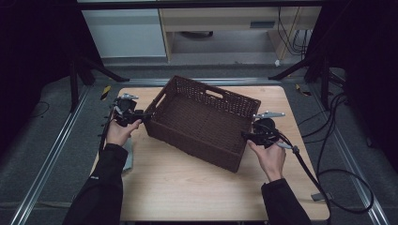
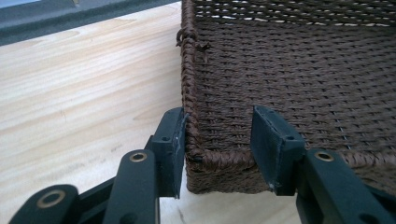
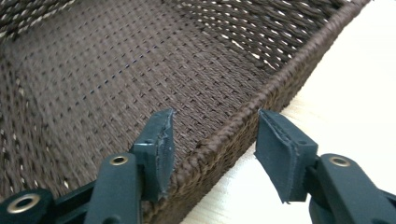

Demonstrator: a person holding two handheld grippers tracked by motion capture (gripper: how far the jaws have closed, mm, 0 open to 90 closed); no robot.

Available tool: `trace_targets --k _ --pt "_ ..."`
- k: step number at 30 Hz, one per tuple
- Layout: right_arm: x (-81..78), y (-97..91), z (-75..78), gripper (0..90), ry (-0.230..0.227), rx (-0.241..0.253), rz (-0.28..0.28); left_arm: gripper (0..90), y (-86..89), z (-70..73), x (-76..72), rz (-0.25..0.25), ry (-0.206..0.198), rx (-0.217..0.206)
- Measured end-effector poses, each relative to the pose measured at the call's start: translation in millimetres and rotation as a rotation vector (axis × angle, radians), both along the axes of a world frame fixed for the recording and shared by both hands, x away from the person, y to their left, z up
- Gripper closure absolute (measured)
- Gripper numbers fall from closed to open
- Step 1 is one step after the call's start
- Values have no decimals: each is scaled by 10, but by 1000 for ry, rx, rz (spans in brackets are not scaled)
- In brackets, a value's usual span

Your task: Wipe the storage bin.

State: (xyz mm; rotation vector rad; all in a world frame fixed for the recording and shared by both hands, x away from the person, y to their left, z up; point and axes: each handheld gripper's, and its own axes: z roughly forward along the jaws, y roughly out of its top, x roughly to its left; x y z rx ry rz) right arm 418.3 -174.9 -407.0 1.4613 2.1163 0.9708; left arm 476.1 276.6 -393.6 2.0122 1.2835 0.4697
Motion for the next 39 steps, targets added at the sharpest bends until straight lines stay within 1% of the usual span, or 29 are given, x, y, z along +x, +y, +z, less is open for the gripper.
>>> trace_targets --k 2,5,8,9,10,11,13,14,15,17,18,19,20,22,23,24,26,28,29,30,32,33,35,37,38,39 --pt "15 -14 -4 504 7 17 -9 545 -3 19 -66 -8 0 12" --pt "33 -18 -2 534 13 19 -11 553 0 59 -99 -20 -5 28" --pt "72 1 -12 561 26 12 -13 553 37 77 -55 -7 -15 18" --pt "82 7 -13 565 28 9 -14 554 55 66 -29 -7 -12 11" --pt "91 14 -10 571 31 3 -18 556 71 38 9 -6 0 11" --pt "105 18 -9 577 28 -8 -20 566 74 10 38 -6 14 24" --pt "131 13 -14 583 23 -10 -25 585 72 -44 78 -10 30 41" --pt "147 5 -17 587 22 -9 -26 607 69 -77 95 -8 48 47" --pt "166 -1 -19 589 21 -6 -31 639 73 -99 103 -12 61 38" --pt "186 -12 -16 577 22 3 -34 706 71 -106 86 -19 67 13" --pt "186 -15 -11 563 23 3 -35 732 62 -101 77 -20 66 18" --pt "182 -17 -8 546 20 0 -37 751 38 -86 58 -20 66 32" --pt "168 -23 2 530 9 -13 -38 765 25 -78 47 -15 67 41" --pt "152 -34 19 532 2 -15 -36 767 4 -66 24 -12 72 60" --pt "141 -40 31 535 -4 -13 -30 767 -1 -63 12 -11 75 62" --pt "134 -43 38 543 -11 -15 -28 767 -1 -62 -10 -6 78 58" --pt "121 -47 49 558 -10 -18 -21 765 4 -72 -67 3 77 35" --pt "124 -39 38 570 5 -27 -20 759 15 -77 -134 8 81 12" --pt "132 -38 26 582 7 -33 -18 754 18 -75 -168 6 81 10" --pt "136 -36 21 592 2 -32 -21 751 16 -74 -209 9 82 10" --pt "150 -33 23 599 9 -20 -30 745 11 -70 -266 11 82 11" --pt "163 -34 20 601 18 -13 -29 741 5 -70 -294 10 83 11" --pt "187 -21 -3 604 38 -25 -35 731 -2 -66 -339 5 81 15" --pt "212 -3 -35 617 49 -28 -35 718 6 -61 -339 -1 76 15" --pt "222 2 -45 622 52 -30 -37 702 13 -57 -327 6 62 12" --pt "235 7 -58 634 54 -31 -38 676 24 -50 -304 12 58 12"
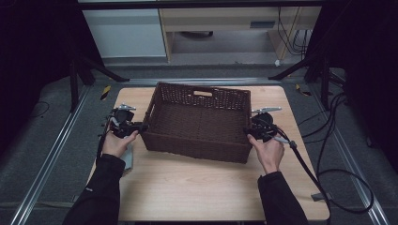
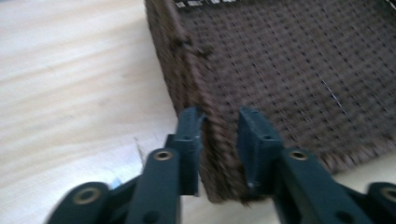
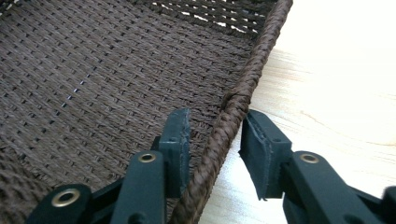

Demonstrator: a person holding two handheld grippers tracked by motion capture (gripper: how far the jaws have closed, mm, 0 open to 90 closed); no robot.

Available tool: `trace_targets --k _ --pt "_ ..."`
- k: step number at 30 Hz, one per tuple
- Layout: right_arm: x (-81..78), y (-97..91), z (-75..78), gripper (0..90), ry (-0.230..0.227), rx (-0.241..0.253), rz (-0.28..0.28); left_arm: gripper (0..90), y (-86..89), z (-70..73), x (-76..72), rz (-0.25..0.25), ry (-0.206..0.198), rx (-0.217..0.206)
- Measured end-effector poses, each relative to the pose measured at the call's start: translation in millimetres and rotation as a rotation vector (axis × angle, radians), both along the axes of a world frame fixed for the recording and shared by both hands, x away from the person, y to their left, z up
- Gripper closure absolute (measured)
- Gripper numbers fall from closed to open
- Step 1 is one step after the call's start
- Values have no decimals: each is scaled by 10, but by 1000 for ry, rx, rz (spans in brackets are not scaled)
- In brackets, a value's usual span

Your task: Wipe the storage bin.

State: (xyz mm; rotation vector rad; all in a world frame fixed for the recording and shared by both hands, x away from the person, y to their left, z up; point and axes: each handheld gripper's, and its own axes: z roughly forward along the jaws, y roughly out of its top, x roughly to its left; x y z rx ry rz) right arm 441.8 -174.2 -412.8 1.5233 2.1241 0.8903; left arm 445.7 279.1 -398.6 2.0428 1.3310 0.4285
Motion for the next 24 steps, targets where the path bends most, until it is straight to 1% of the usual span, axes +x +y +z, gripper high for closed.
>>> trace_targets --k 2,4,5,7,8,10,13,16,18,19,24 --pt "19 8 -17 656 9 -4 -4 656 12 5 58 0 -7 -16" --pt "39 6 -29 676 10 -13 -2 653 -1 -18 133 -9 4 -2" --pt "45 5 -32 684 10 -13 -4 655 -12 -45 177 -13 15 -2" --pt "61 -1 -35 693 15 -8 -9 682 -24 -76 209 -24 29 -17" --pt "66 -4 -33 694 19 -7 -9 701 -36 -85 208 -23 31 -14" --pt "60 2 -34 698 21 -14 -7 722 -68 -86 168 -18 15 5" --pt "40 2 -34 706 18 -28 -3 724 -81 -79 86 -19 19 16" --pt "-23 3 -28 705 19 -35 8 723 -79 -84 -19 -13 13 15" --pt "-70 1 -23 701 22 -34 16 722 -81 -89 -104 -8 9 17" --pt "-97 -4 -22 699 23 -30 20 721 -87 -85 -171 -10 9 29" --pt "-222 -30 -20 698 29 -21 40 716 -107 -92 -382 -5 0 41"
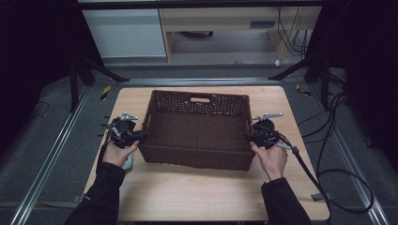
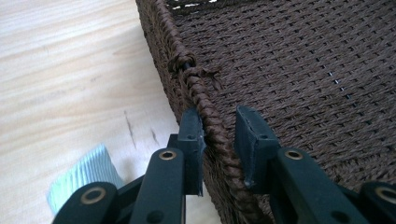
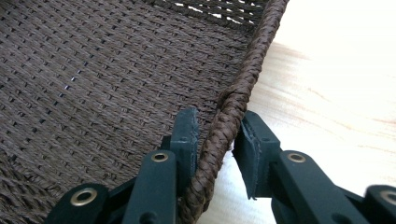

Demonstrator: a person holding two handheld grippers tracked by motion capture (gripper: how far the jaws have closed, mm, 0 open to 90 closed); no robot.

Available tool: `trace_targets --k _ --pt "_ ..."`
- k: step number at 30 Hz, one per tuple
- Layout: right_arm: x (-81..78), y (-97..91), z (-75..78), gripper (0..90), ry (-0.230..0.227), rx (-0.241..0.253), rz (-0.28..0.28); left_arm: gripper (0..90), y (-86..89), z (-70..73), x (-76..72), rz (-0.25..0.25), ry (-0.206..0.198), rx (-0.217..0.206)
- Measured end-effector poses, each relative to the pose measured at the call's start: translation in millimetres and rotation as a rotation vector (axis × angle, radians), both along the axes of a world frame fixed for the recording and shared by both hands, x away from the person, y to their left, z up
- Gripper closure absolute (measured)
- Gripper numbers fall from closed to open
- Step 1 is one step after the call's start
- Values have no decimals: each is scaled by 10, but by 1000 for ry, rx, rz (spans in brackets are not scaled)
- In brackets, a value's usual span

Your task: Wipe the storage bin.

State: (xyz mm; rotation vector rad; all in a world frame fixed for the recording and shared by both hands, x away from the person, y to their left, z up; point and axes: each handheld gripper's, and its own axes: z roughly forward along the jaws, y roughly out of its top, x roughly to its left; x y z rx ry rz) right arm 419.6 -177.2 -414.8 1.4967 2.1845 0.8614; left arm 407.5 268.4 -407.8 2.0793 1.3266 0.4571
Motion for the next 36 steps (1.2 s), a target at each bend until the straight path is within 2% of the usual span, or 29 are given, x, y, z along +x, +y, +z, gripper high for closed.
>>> trace_targets --k 4,7,9,16,19,21,25,27,31,33,36 --pt "-102 0 7 690 2 -5 13 714 15 -25 -120 1 1 -13" --pt "-173 5 14 689 6 -13 23 716 15 -20 -202 -1 3 -7" --pt "-217 0 9 691 3 -9 22 714 16 -22 -269 3 6 -16" --pt "-347 -30 -3 693 3 13 31 697 4 -10 -483 -6 14 -9" --pt "-341 -59 6 661 12 40 40 673 21 -5 -470 -5 17 -19" --pt "-328 -73 40 640 10 54 48 598 47 8 -454 5 6 -28" --pt "-245 -127 130 577 -45 59 19 541 86 33 -416 8 -13 -29" --pt "-158 -152 146 567 -57 65 8 545 84 24 -381 1 -13 -23" --pt "-8 -110 97 562 -41 56 23 604 47 -19 -317 -15 4 -22" --pt "48 -97 48 563 -32 50 21 630 23 -41 -287 -18 12 -2" --pt "84 -69 -6 574 -27 43 34 653 11 -54 -258 -19 16 7"
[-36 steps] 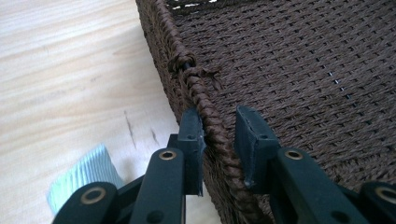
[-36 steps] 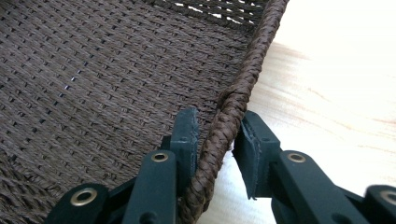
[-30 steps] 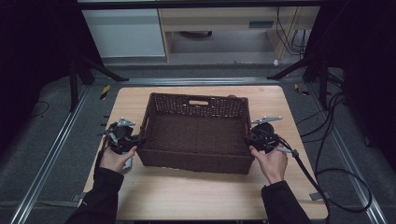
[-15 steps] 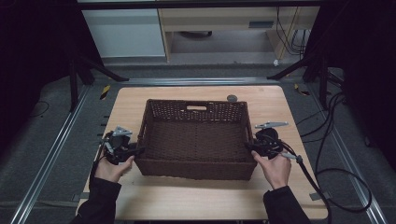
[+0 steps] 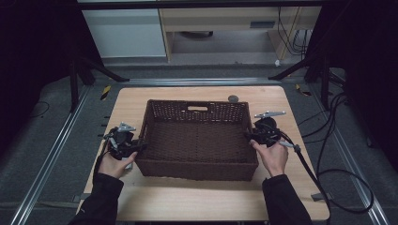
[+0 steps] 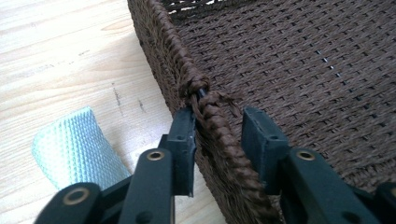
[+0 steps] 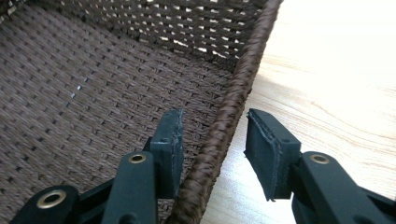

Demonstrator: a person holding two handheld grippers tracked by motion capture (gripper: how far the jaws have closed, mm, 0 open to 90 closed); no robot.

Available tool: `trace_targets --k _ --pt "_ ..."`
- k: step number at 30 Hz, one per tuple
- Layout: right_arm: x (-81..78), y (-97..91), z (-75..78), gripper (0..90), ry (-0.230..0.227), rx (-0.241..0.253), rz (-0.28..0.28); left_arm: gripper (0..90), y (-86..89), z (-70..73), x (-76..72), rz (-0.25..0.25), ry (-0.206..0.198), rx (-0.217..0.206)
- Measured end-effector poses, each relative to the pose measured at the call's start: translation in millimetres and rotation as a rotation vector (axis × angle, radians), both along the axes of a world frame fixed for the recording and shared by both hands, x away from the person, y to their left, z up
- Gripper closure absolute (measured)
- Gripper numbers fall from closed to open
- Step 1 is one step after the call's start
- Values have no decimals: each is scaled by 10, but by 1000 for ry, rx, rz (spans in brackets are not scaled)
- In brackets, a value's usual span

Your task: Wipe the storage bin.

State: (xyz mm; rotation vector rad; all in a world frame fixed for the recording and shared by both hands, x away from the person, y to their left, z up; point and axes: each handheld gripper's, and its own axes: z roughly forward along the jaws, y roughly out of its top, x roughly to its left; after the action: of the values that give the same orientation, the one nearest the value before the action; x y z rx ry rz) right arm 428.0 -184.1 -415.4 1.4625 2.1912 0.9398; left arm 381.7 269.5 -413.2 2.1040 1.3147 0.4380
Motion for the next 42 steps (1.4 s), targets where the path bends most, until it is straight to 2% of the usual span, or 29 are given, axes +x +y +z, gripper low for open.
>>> trace_targets --k 2,5,8,11,15,18,21,24,26,30,34,39,42 --pt "6 11 -20 581 6 -17 6 660 -3 1 3 0 -2 3" --pt "2 -14 -43 587 17 8 12 666 -18 -4 0 5 -8 11" --pt "-8 -36 -62 589 30 12 13 662 -57 -13 -6 10 -21 24" --pt "-14 -63 -70 599 37 16 10 662 -80 -14 -16 15 -23 13" --pt "-17 -91 -72 663 52 35 10 659 -112 -14 -28 11 -27 20" --pt "-19 -93 -67 690 61 36 -2 634 -105 -1 -23 2 -24 3" --pt "-25 -92 -64 705 65 35 -18 573 -98 34 -26 -2 -10 -36" --pt "-29 -97 -54 711 70 36 -31 524 -103 94 -51 -7 -28 -40" --pt "-34 -111 -47 715 73 29 -37 491 -90 154 -81 -12 -63 -56" --pt "-46 -162 -39 716 76 31 -46 445 -29 308 -139 -9 -117 -76" --pt "-50 -208 -33 717 80 27 -45 414 89 355 -143 9 -143 -87" --pt "-60 -250 -34 717 80 29 -50 396 269 271 -92 60 -135 -66" --pt "-64 -255 -40 717 77 29 -49 389 373 186 -67 95 -116 -53"
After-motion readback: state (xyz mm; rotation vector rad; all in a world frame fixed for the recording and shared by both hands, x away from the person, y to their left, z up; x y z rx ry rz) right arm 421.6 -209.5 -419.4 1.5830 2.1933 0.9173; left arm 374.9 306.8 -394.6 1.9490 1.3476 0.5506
